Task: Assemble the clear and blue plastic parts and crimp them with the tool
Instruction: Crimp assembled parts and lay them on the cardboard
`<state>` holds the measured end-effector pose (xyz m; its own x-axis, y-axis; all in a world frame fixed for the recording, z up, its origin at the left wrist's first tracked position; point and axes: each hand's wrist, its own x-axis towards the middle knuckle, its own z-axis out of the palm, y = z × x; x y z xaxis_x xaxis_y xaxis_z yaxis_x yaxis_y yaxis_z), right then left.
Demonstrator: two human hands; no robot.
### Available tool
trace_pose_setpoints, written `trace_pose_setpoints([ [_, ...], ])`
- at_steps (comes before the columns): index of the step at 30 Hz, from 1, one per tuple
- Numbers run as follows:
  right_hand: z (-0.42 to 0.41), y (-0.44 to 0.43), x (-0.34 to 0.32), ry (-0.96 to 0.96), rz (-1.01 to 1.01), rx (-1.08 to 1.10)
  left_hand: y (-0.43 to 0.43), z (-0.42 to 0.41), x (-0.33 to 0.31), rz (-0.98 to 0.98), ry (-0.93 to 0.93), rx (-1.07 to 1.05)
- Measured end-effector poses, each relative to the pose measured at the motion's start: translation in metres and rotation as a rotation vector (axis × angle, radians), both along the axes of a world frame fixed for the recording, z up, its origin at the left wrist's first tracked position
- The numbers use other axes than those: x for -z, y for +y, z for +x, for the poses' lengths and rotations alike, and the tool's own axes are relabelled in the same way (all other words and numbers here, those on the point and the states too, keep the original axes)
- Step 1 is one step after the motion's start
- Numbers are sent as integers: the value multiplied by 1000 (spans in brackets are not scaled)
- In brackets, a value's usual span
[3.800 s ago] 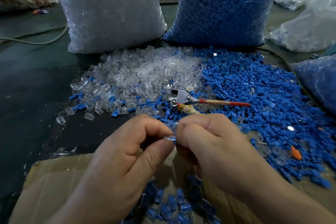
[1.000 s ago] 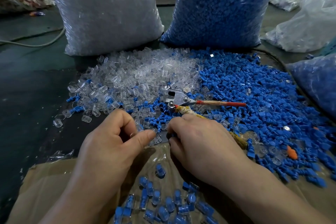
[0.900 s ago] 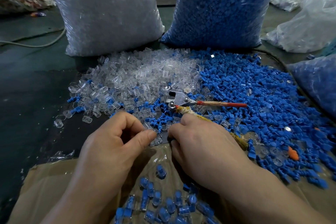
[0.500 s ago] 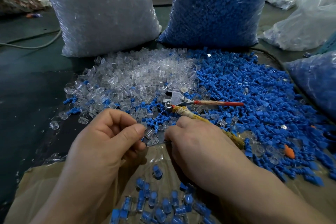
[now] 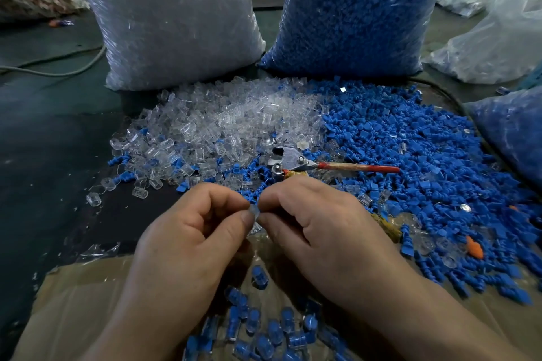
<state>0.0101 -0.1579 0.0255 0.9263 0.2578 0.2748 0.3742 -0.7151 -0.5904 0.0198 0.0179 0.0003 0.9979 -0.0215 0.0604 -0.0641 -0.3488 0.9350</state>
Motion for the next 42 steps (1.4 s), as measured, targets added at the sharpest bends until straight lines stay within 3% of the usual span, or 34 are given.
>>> trace_pose_setpoints([
  [4, -1, -1, 1, -33, 30, 5, -1, -2, -5, 98, -69, -55],
  [11, -3, 1, 0, -32, 37, -26, -3, -6, -12, 64, -23, 26],
  [16, -4, 0, -2, -65, 40, 18, -3, -4, -8, -63, -3, 32],
  [21, -6, 4, -4, -43, -25, -97, 0, -1, -6, -121, 51, 73],
  [27, -8, 2, -5, -78, 40, -25, 0, -1, -8, -197, 102, 107],
  [33, -6, 1, -3, -37, -28, -52, -3, -8, -8, 104, -159, 94],
  [36, -7, 0, -2, -24, 1, -9, 0, -4, -7, 26, -68, 122],
  [39, -8, -1, -4, -30, 26, -7, 2, 1, -6, -197, 61, 146],
  [42, -8, -1, -7, -80, -7, -75, 4, 4, -4, -165, 55, 144],
])
